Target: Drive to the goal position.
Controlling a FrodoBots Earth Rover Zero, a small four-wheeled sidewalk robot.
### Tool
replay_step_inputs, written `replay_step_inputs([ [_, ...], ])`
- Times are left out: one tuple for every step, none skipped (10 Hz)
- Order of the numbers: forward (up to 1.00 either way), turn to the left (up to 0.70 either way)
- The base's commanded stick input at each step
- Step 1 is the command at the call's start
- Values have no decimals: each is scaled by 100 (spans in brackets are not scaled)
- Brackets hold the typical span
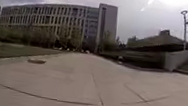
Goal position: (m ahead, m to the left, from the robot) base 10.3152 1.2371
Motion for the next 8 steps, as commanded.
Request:
replay_step_inputs([
  [100,0],
  [100,0],
  [100,0],
  [100,0],
  [100,0],
  [100,0],
  [100,0],
  [100,0],
])
